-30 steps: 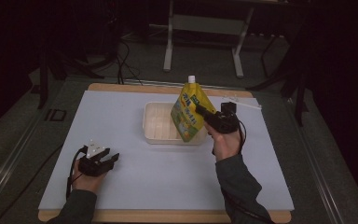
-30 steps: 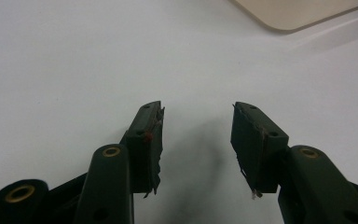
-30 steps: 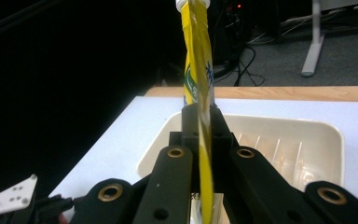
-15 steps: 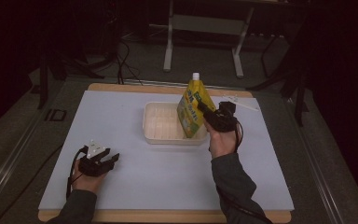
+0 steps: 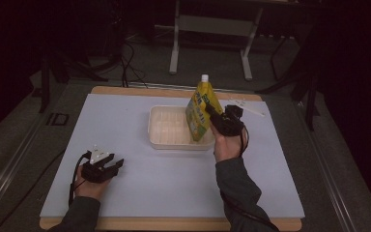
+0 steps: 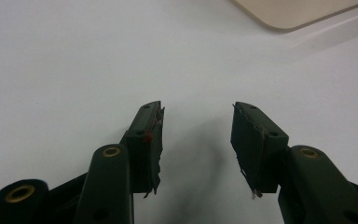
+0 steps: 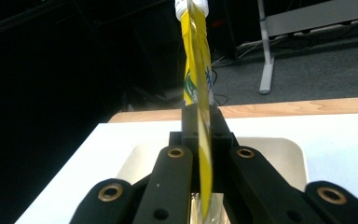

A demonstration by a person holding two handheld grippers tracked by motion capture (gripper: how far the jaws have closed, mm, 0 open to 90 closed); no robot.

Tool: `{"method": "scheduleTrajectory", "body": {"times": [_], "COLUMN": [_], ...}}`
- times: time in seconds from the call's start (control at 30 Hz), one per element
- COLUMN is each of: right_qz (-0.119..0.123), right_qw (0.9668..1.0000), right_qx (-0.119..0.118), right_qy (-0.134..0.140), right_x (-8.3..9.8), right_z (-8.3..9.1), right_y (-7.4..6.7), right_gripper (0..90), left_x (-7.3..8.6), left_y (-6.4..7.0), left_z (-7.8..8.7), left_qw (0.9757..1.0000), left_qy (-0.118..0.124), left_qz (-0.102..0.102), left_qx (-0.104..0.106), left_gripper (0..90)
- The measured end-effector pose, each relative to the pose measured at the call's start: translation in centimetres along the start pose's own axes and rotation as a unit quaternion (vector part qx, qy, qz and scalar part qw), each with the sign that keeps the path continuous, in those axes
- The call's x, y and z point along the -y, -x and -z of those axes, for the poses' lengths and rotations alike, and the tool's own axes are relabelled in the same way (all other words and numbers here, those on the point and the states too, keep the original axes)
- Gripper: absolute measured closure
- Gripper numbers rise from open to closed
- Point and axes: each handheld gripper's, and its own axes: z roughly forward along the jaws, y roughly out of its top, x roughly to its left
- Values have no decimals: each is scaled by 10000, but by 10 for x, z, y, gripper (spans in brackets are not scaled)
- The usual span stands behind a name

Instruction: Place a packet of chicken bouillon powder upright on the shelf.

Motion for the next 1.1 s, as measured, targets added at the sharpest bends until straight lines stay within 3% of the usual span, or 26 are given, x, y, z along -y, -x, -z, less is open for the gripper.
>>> {"method": "scheduleTrajectory", "body": {"times": [0.57, 1.1], "right_qz": [-17, -116], "right_qw": [9995, 9985], "right_qx": [306, 437], "right_qy": [99, 295], "right_x": [5, 10], "right_z": [-7, -7], "right_y": [-2, -5], "right_gripper": [900, 900], "left_x": [0, -1], "left_y": [0, 0], "left_z": [0, -1], "left_qw": [10000, 10000], "left_qy": [8, -13], "left_qz": [7, -2], "left_qx": [10, 15], "left_gripper": [528, 528]}}
